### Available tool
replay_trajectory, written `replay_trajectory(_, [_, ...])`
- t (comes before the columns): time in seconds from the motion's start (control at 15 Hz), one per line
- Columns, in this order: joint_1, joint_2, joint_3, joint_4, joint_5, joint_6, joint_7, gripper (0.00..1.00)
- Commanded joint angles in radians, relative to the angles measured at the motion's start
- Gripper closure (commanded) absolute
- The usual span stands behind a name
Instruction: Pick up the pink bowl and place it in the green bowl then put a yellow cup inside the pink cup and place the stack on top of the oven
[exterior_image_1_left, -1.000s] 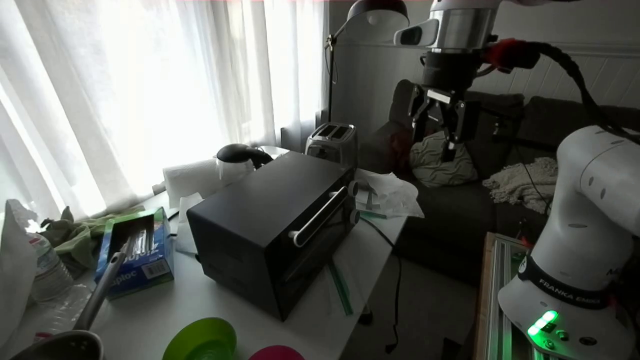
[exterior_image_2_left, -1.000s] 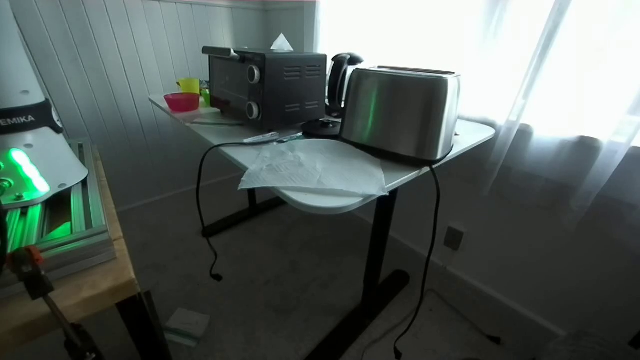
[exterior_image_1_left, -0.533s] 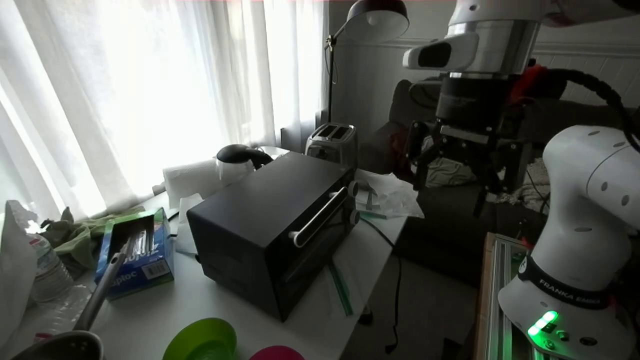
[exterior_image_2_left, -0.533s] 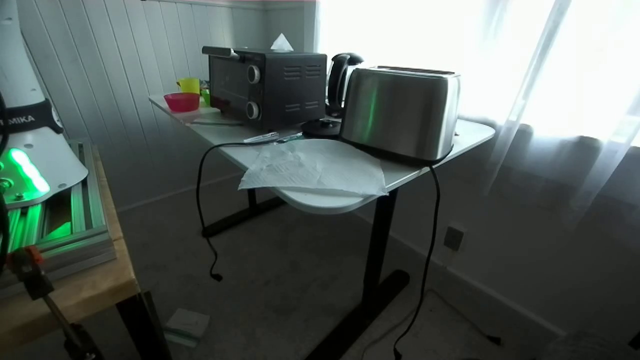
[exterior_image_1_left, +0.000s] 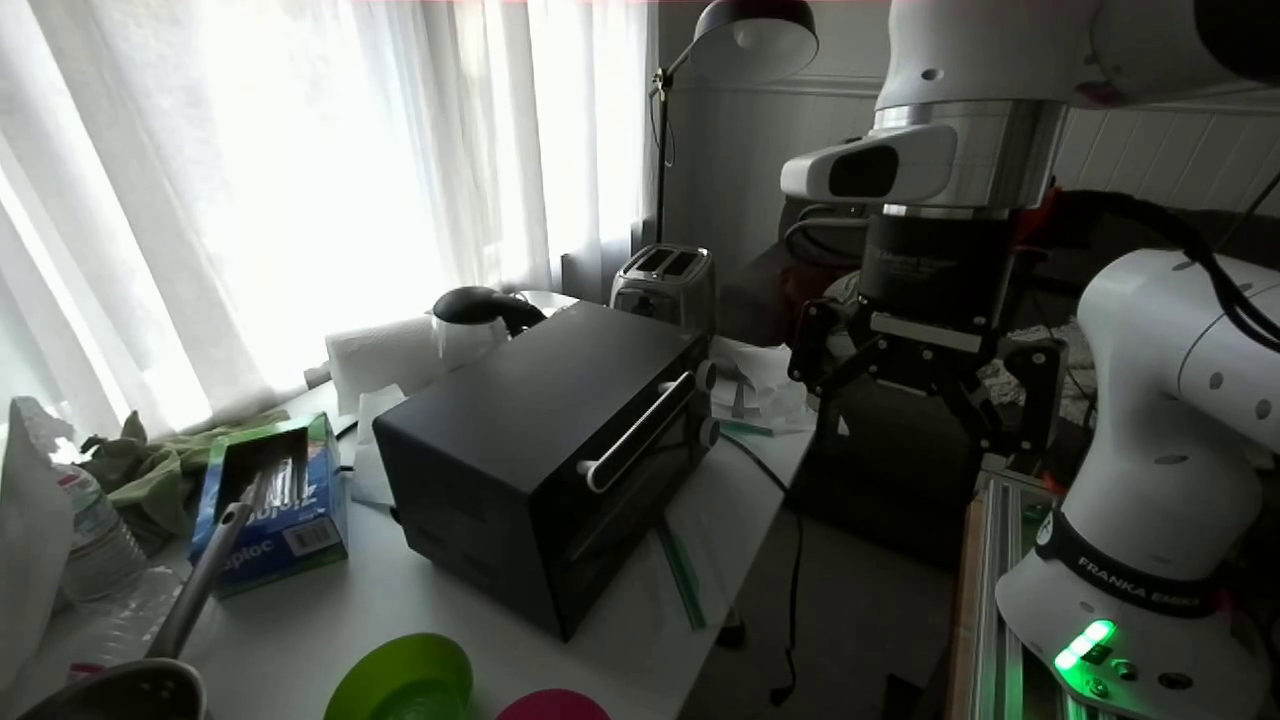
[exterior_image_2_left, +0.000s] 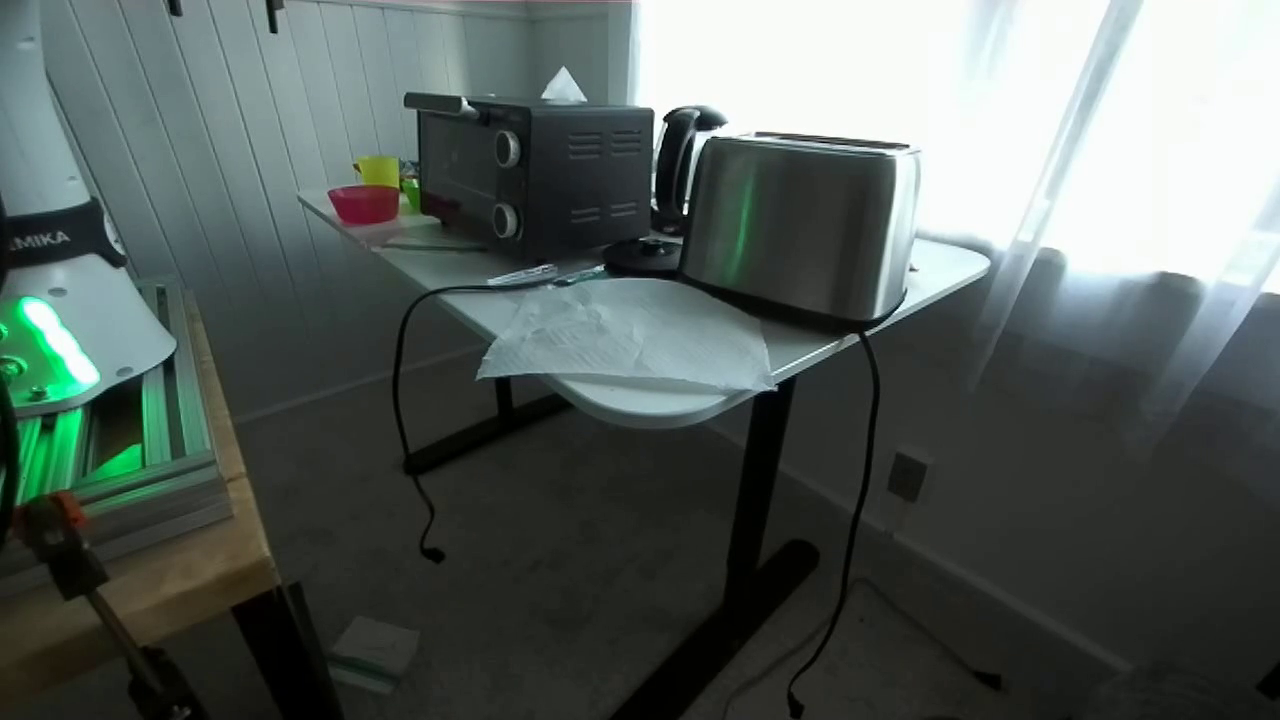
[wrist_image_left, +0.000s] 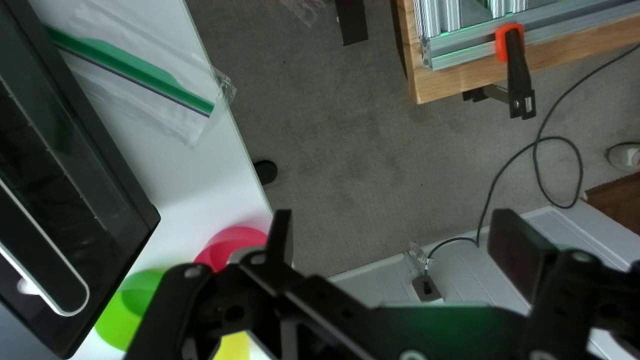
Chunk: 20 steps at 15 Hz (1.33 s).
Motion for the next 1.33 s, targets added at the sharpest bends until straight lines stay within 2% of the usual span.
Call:
replay_trajectory(0.0, [-0.013,0.0,0.011,0.002,0.009,-0.003,-0.009,0.0])
replay_trajectory(0.13, [-0.013,-0.001,0.011,0.002,0.009,-0.003,-0.01,0.0])
replay_trajectory(0.2, [0.018,0.022,-0.001,0.003,0.035,0.018,-0.051,0.0])
replay_trajectory(0.4, [0.121,0.11,0.026,0.002,0.132,0.164,-0.15,0.0])
replay_trajectory(0.53, [0.194,0.184,0.046,0.001,0.193,0.303,-0.197,0.0])
replay_trajectory(0.73, [0.314,0.325,0.025,0.019,0.252,0.456,-0.31,0.0])
replay_trajectory(0.8, [0.269,0.226,0.035,-0.001,0.194,0.377,-0.229,0.0])
replay_trajectory(0.93, [0.308,0.296,0.034,0.002,0.215,0.439,-0.261,0.0])
replay_trajectory(1.27, [0.307,0.326,0.031,0.014,0.219,0.448,-0.28,0.0])
